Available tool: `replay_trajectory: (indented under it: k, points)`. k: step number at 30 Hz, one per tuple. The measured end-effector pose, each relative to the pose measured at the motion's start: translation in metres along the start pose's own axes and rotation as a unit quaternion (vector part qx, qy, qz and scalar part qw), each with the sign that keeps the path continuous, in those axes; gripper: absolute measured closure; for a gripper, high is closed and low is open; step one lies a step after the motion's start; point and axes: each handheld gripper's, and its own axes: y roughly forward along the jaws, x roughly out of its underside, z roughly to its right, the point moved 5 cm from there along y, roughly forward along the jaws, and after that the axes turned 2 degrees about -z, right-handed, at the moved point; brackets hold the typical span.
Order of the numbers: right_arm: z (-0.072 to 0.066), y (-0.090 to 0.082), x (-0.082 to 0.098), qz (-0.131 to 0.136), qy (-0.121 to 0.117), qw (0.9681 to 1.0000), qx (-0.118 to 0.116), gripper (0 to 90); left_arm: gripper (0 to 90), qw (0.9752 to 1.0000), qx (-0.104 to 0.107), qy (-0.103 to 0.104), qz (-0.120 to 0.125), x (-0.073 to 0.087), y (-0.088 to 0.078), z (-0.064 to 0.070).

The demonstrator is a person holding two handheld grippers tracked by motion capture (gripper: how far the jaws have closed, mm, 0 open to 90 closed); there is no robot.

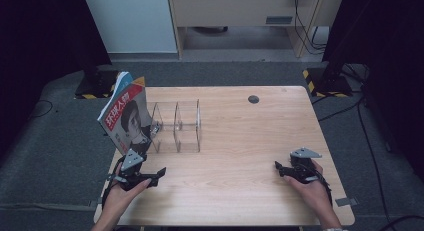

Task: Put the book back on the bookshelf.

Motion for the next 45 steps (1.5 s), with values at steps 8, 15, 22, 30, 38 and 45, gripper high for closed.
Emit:
replay_trajectory:
  k: [8,15,22,30,38,45]
  points:
    - [0.000,0.000,0.000,0.001,0.001,1.0000,0.000,29.6,6.4,0.9999,0.008,0.012,-0.006,-0.013,0.013,0.010]
    - [-0.001,0.000,0.000,0.000,0.001,1.0000,0.000,29.4,6.1,0.9997,0.009,0.021,-0.007,-0.022,0.020,0.015]
    - [0.000,0.000,0.000,0.000,0.000,1.0000,-0.001,29.3,5.5,0.9996,0.014,0.023,-0.002,-0.033,0.028,0.020]
    - [-0.001,0.000,0.000,0.000,0.001,1.0000,-0.002,28.7,5.5,0.9994,0.021,0.026,0.002,-0.043,0.037,0.029]
    - [-0.001,0.000,0.000,0.000,0.000,1.0000,-0.001,28.6,5.4,0.9990,0.030,0.033,0.003,-0.051,0.048,0.039]
    - [-0.001,0.000,0.000,0.000,-0.001,1.0000,-0.001,28.5,5.1,0.9986,0.036,0.038,0.000,-0.056,0.057,0.046]
